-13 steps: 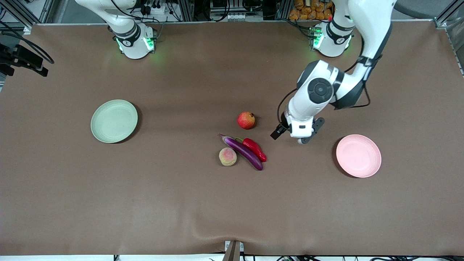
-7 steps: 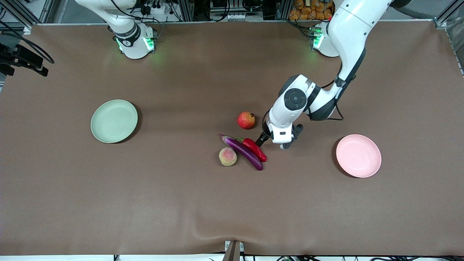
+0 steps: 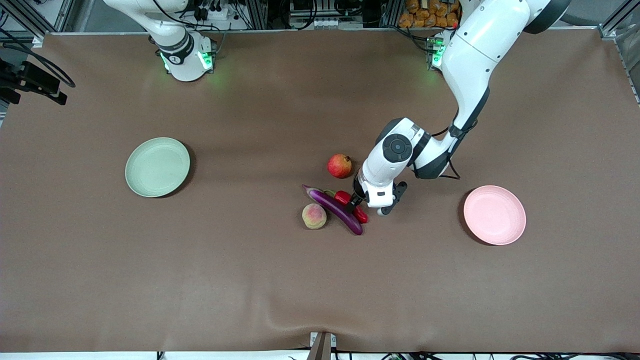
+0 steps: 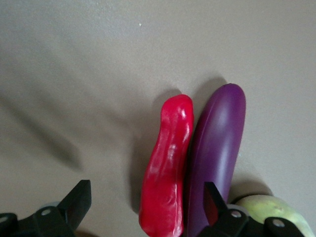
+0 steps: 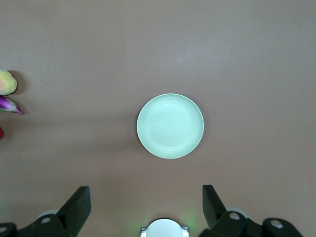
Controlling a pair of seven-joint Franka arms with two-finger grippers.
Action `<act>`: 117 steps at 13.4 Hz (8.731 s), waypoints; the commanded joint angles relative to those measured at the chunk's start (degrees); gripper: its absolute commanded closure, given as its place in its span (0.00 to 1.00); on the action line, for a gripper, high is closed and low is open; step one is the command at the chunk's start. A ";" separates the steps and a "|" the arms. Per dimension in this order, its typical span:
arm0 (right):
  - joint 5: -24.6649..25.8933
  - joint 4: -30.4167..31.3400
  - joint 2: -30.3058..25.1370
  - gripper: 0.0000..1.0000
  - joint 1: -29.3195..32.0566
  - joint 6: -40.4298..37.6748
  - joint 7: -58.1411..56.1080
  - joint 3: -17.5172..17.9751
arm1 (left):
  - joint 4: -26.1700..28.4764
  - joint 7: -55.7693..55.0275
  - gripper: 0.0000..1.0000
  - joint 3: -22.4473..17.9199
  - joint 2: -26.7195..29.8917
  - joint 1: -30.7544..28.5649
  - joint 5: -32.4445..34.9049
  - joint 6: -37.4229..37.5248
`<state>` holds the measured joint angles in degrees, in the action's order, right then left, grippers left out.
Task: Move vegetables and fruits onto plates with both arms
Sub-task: 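Reach down and grasp the red chili pepper with the left gripper, then carry the red pepper over the pink plate with the left gripper, then release the pepper onto the pink plate while the right gripper grasps the peach, then carry the peach to the green plate while the left gripper reaches the eggplant, then lower the peach onto the green plate while the left gripper lifts the eggplant, then carry the eggplant to the pink plate while the right gripper reaches the apple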
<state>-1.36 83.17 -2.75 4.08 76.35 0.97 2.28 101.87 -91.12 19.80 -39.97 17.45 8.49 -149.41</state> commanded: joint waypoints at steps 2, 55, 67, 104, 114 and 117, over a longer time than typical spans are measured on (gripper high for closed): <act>0.22 0.68 -0.85 0.00 1.37 -0.33 -0.53 0.88 | -0.71 -1.43 0.00 -0.47 -0.82 0.57 1.97 -1.06; -9.54 -5.39 47.83 0.00 -31.85 58.47 69.94 1.41 | -3.35 60.18 0.23 -0.29 6.83 -37.22 8.56 29.70; -9.19 -7.14 54.77 0.00 -37.57 65.58 78.30 1.32 | -3.17 56.59 0.00 3.74 10.43 -36.96 2.78 33.92; -5.67 53.41 14.34 0.73 -5.58 51.00 -1.06 -13.71 | -26.38 -0.14 1.00 -6.97 -10.15 11.05 2.76 20.38; -14.52 29.00 15.23 0.00 -9.97 29.05 1.82 -13.36 | -18.48 36.59 1.00 2.08 8.32 -16.54 -1.10 46.65; -19.55 25.74 16.89 0.00 -15.22 28.85 13.92 -13.18 | -10.93 47.59 1.00 2.08 9.38 -24.45 -0.93 47.81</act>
<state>-18.08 111.53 12.21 -7.82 105.74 7.91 -10.80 84.08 -48.99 20.91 -32.94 -2.45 8.41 -101.04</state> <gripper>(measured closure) 0.000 0.634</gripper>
